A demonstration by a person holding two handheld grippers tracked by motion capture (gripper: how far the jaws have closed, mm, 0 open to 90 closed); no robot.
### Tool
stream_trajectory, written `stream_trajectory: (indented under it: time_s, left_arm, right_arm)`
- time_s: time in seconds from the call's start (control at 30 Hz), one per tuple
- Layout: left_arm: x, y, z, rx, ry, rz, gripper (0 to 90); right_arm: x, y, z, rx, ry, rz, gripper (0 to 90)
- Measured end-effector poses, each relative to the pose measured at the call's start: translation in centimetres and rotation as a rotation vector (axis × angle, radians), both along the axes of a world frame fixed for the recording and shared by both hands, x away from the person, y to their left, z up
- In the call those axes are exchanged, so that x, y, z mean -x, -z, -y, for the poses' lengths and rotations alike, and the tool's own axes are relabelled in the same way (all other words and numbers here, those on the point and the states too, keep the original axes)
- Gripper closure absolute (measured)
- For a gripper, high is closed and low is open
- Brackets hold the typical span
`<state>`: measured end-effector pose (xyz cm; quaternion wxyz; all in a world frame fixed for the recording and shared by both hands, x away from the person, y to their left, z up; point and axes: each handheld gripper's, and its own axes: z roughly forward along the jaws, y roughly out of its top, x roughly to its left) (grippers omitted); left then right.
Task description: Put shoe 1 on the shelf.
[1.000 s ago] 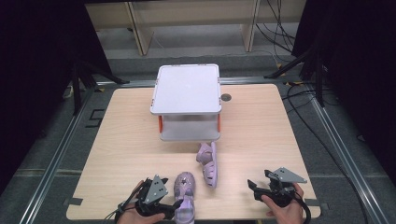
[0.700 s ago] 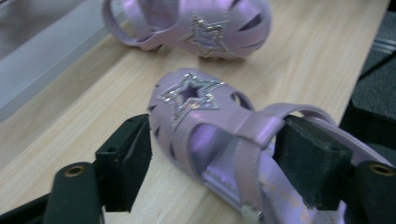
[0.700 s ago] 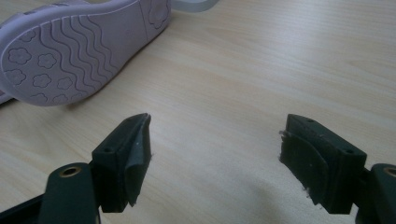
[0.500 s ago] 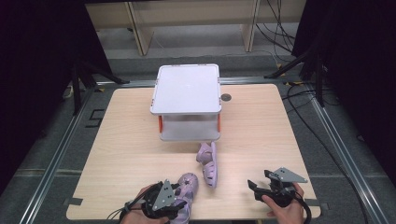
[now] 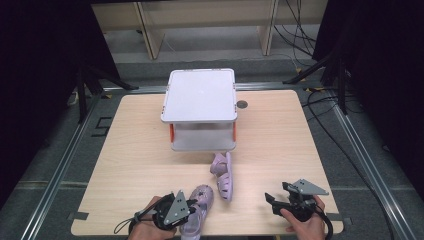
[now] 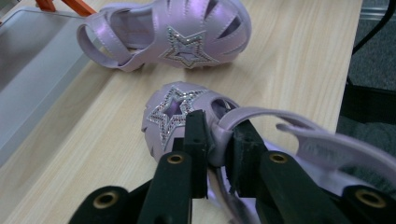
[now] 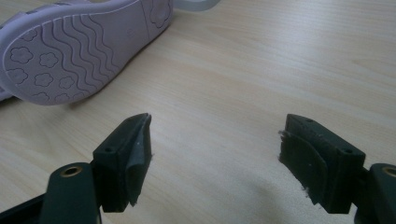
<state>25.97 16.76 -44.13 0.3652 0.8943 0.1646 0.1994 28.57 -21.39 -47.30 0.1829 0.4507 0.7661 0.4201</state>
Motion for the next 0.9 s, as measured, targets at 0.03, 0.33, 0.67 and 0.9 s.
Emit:
stream_trajectory:
  time_s: [0.03,0.33,0.67,0.9]
  left_arm:
    - [-0.2,-0.2,-0.3,0.018,-0.003,-0.014,82.1]
    - [-1.8,-1.8,-2.9,0.145,-0.032,-0.085,83.9]
    - [-3.4,-3.4,-5.9,0.212,-0.09,-0.097,83.8]
    - [-4.8,-4.6,-7.3,0.236,-0.108,-0.108,83.8]
  right_arm:
    - [0.1,0.0,-0.2,-0.013,0.009,-0.018,24.9]
    - [-0.1,0.2,0.2,-0.016,0.009,0.001,24.9]
    - [-0.1,0.0,0.0,-0.02,0.009,-0.004,25.0]
    - [-0.1,-0.1,0.0,-0.05,0.007,-0.007,25.0]
